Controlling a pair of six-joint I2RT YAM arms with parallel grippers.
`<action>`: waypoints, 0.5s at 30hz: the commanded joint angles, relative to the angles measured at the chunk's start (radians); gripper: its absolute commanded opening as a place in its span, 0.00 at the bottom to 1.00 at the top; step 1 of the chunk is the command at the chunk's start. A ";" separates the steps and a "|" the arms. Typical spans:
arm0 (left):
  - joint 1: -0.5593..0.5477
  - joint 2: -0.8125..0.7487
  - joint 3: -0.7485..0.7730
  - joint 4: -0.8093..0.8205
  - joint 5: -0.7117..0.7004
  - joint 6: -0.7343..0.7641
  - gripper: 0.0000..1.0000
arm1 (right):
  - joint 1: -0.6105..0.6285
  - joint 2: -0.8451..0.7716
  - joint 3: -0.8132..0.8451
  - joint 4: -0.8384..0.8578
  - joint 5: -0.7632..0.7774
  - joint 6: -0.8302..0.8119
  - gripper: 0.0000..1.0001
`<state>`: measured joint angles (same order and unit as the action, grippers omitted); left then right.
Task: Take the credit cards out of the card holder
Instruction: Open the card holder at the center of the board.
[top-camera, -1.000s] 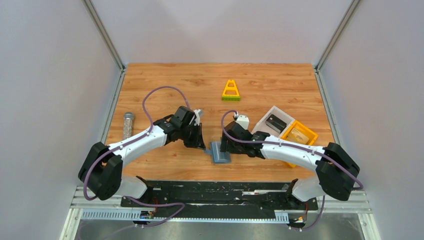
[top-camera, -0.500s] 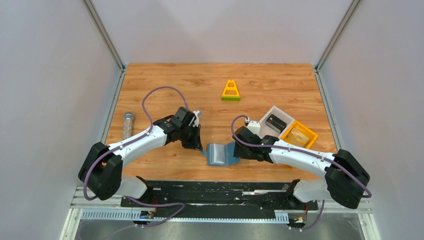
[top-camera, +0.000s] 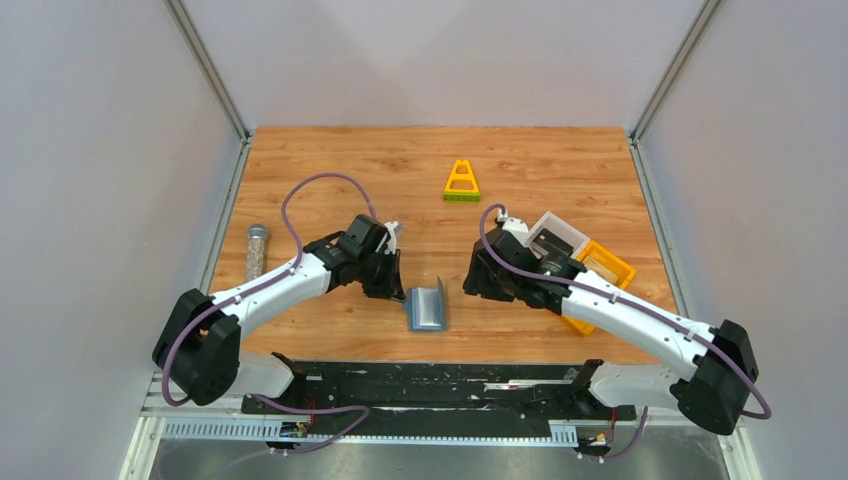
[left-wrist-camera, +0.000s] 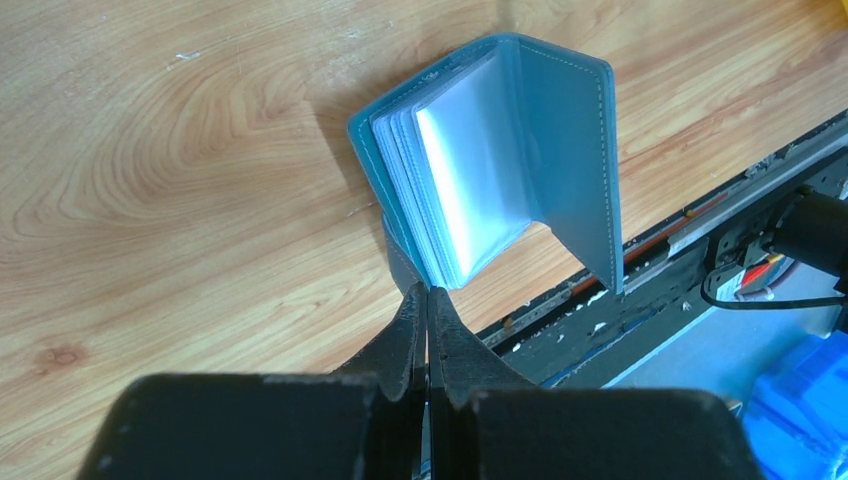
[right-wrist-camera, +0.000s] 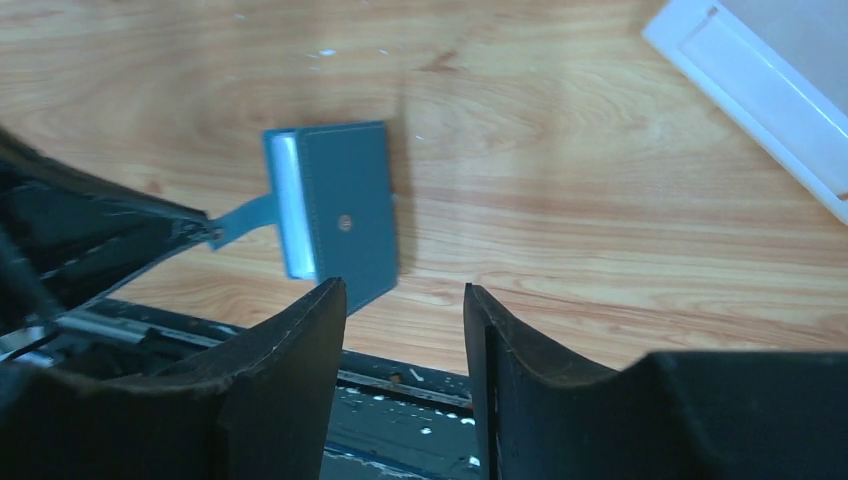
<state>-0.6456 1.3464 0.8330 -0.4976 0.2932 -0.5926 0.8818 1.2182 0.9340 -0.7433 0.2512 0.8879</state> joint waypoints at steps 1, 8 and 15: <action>-0.003 -0.032 0.002 0.029 0.027 0.014 0.00 | 0.004 -0.048 0.033 0.087 -0.065 -0.030 0.47; -0.003 -0.053 0.002 0.042 0.046 0.002 0.00 | 0.044 -0.015 0.014 0.348 -0.217 -0.025 0.42; -0.003 -0.075 0.002 0.042 0.053 0.000 0.00 | 0.087 0.131 0.038 0.480 -0.318 0.023 0.41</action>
<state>-0.6456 1.3090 0.8318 -0.4866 0.3264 -0.5949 0.9432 1.2682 0.9436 -0.3992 0.0120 0.8764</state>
